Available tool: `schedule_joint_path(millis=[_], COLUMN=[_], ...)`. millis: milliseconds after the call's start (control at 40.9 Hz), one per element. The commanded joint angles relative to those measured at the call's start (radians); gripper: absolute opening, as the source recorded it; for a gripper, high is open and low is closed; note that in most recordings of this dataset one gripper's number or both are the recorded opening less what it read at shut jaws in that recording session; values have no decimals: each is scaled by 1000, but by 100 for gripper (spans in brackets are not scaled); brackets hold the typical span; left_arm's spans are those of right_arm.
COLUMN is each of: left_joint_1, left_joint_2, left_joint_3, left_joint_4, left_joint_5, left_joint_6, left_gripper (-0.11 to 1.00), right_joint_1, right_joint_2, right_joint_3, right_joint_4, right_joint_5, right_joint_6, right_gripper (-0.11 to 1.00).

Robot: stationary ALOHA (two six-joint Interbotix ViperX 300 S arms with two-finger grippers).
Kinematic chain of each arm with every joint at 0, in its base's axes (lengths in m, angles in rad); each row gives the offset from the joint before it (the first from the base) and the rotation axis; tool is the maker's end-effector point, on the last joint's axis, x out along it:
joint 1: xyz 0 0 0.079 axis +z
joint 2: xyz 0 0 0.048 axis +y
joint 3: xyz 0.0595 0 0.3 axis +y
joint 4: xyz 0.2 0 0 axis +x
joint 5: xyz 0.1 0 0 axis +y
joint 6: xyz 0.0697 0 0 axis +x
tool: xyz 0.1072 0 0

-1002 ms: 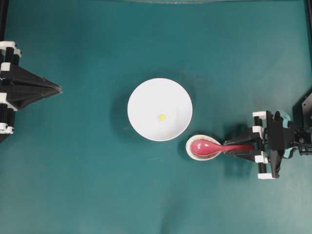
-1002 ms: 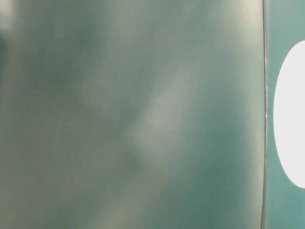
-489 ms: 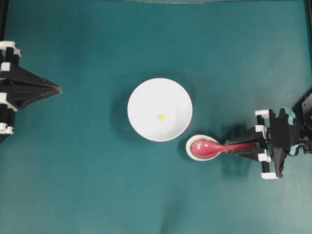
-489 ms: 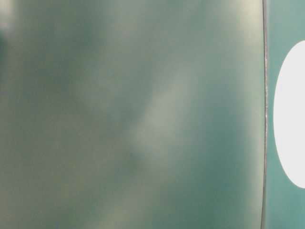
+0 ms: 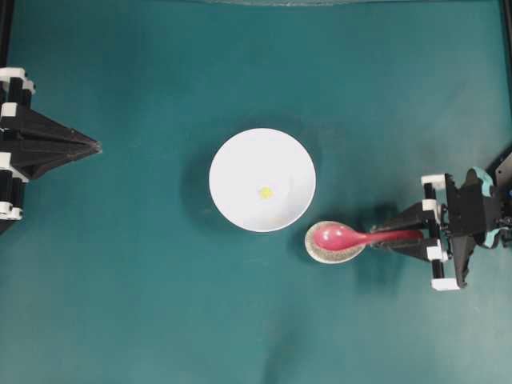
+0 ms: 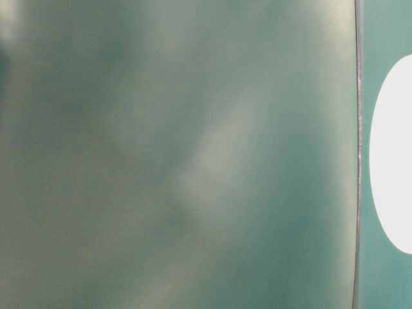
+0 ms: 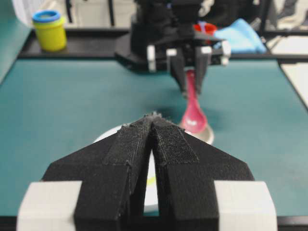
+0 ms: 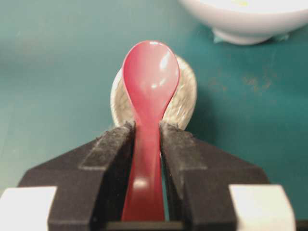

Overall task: Scoop the yellow hexagonal prism block from the bowl with a spoon using the right arm.
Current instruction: 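Lift the spoon off the rest and carry it toward the bowl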

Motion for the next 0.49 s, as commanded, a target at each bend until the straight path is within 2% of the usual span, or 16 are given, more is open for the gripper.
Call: schedule_joint_path(millis=[0, 244, 465], left_joint_1=[0, 2, 0], left_joint_2=[6, 6, 6], left_joint_3=[-29, -28, -29], left_joint_4=[2, 3, 3], left_joint_5=[-11, -9, -11], left_joint_6=[0, 0, 0], left_gripper=[1, 1, 1], right_joint_1=[-14, -60, -146], right_joint_2=[-46, -163, -304], right_joint_3=[-11, -34, -87], right_joint_4=[0, 0, 0], right_joint_5=[3, 98, 307], right_joint_6=[-25, -144, -262], right_gripper=[25, 25, 25])
